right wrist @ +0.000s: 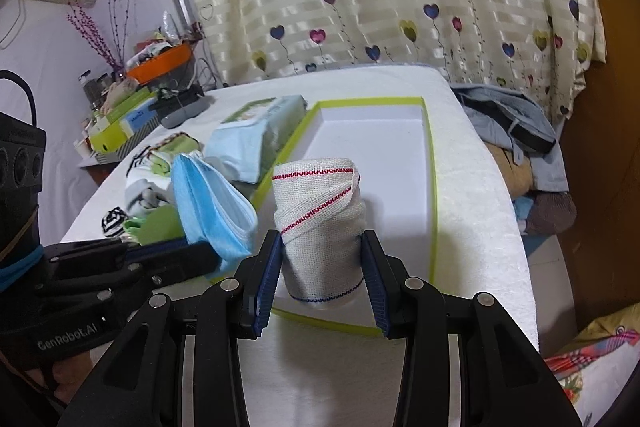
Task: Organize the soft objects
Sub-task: 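Carry the mask with the left gripper while the right gripper carries the sock into the box, then open the right gripper to drop the sock while the left gripper releases the mask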
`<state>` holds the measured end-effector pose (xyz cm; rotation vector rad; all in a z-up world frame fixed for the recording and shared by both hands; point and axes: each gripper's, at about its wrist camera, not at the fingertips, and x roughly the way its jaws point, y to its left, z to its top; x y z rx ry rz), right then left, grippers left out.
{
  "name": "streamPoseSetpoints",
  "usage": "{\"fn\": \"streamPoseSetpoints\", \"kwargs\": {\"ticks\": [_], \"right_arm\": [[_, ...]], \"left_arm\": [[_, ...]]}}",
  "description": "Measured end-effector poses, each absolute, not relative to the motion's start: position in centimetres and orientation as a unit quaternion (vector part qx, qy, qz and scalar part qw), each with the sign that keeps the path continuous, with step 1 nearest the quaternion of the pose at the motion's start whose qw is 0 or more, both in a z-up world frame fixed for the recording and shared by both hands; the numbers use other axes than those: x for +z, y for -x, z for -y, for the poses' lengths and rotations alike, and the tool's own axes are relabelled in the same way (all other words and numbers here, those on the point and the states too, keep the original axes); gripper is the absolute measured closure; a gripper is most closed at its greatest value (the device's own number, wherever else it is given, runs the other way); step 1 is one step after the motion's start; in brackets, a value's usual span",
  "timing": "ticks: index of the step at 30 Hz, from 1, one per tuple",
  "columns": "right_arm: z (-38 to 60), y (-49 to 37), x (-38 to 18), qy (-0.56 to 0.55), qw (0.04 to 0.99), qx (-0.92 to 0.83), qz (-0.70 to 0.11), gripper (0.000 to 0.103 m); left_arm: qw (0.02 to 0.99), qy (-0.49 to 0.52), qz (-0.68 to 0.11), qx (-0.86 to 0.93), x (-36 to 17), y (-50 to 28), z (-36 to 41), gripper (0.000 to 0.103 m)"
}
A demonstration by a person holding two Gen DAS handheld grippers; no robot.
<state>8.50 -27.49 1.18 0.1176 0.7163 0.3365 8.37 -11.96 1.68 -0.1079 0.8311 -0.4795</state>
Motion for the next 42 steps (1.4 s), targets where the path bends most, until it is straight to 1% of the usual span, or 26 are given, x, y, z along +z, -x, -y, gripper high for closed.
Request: {"fn": "streamPoseSetpoints", "kwargs": {"ticks": [9, 10, 11, 12, 14, 18, 29, 33, 42], "right_arm": [[27.9, -10.0, -0.4, -0.046, 0.909, 0.154, -0.385, 0.06], [27.9, -10.0, -0.6, -0.044, 0.908, 0.151, -0.388, 0.06], [28.0, -10.0, -0.7, -0.043, 0.908, 0.15, -0.389, 0.06], [28.1, -9.9, -0.7, -0.044, 0.908, 0.148, -0.388, 0.06], [28.2, -9.9, -0.7, -0.042, 0.908, 0.146, -0.39, 0.06], [28.0, -9.5, -0.9, -0.027, 0.903, 0.144, -0.403, 0.058], [27.1, -7.0, -0.7, 0.003, 0.894, 0.151, -0.422, 0.058], [27.2, -6.4, 0.0, -0.002, 0.901, 0.152, -0.405, 0.058], [28.1, -6.1, 1.6, -0.033, 0.916, 0.142, -0.373, 0.058]], "left_arm": [[0.871, 0.044, -0.426, -0.24, 0.0, -10.1, 13.5, 0.09], [0.869, 0.043, -0.43, -0.24, -0.1, -10.2, 13.6, 0.089], [0.867, 0.043, -0.434, -0.242, -0.3, -10.3, 13.8, 0.085], [0.865, 0.043, -0.437, -0.243, -0.4, -10.4, 13.9, 0.078], [0.86, 0.043, -0.447, -0.243, -0.8, -10.6, 14.0, 0.074], [0.859, 0.044, -0.449, -0.241, -1.0, -10.4, 13.8, 0.074], [0.856, 0.04, -0.45, -0.251, -0.4, -7.6, 12.6, 0.072], [0.864, 0.042, -0.436, -0.249, 0.2, -7.2, 11.9, 0.065], [0.877, 0.063, -0.409, -0.243, 1.4, -6.2, 10.8, 0.065]]}}
